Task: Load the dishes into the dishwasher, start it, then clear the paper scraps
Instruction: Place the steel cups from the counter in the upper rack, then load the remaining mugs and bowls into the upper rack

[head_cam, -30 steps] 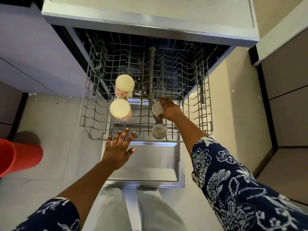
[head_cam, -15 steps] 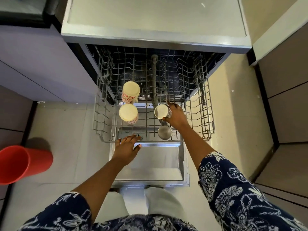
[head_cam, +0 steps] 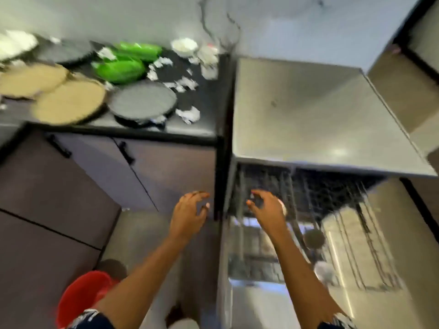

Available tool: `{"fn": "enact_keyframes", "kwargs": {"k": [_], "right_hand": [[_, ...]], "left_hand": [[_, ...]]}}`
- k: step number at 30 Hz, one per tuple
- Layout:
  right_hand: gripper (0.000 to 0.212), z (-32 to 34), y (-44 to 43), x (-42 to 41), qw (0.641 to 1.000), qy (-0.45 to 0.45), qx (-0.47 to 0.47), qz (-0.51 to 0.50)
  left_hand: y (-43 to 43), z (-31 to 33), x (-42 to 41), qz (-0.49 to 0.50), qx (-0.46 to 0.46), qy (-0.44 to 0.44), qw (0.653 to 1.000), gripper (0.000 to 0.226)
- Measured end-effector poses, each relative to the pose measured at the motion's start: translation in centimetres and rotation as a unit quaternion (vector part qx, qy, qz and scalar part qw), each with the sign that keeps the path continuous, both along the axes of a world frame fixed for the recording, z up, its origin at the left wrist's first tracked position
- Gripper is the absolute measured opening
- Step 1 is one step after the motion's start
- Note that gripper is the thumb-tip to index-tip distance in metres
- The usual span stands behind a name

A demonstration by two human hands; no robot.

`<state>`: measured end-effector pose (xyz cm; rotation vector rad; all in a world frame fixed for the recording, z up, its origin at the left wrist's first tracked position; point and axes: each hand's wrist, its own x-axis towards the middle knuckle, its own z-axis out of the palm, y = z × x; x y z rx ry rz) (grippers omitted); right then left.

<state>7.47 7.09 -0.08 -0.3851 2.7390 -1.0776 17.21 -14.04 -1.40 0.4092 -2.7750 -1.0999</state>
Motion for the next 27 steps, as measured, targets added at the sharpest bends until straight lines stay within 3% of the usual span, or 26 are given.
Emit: {"fn": "enact_keyframes", "kwargs": {"k": [2, 5, 12, 18, 23, 27], "right_hand": [[0.047, 1.9, -5.7, -0.7, 0.999, 0.012, -0.020, 0.025], [0.036, 4.8, -12.6, -2.7, 0.996, 0.046, -0.042, 0.058], [0.043, 8.1, -22.6, -10.7, 0.993, 0.070, -0.051, 0.077], [0.062, 7.8, -26.8, -22.1, 0.995, -0.006, -0.104, 0.007], [0.064, 8.0, -28.6, -33.3, 0.978, -0.087, -0.179, -0.062], [0.066, 8.4, -29.1, -38.9, 0.977, -0.129, -0.163, -0.044]], "left_hand": [[-5.9, 2.9, -0.7, 0.042, -0.011, 0.018, 0.999, 0.047], [-12.6, 6.4, -2.8, 0.097, -0.029, 0.036, 0.994, 0.030], [-20.9, 10.1, -10.8, 0.099, 0.004, 0.076, 0.992, 0.036], [-23.7, 10.3, -21.4, 0.071, -0.025, 0.076, 0.994, 0.036], [-24.8, 10.8, -32.1, 0.064, 0.035, 0.076, 0.994, 0.042], [-24.7, 11.4, -38.7, 0.037, 0.065, 0.033, 0.997, 0.053]]}}
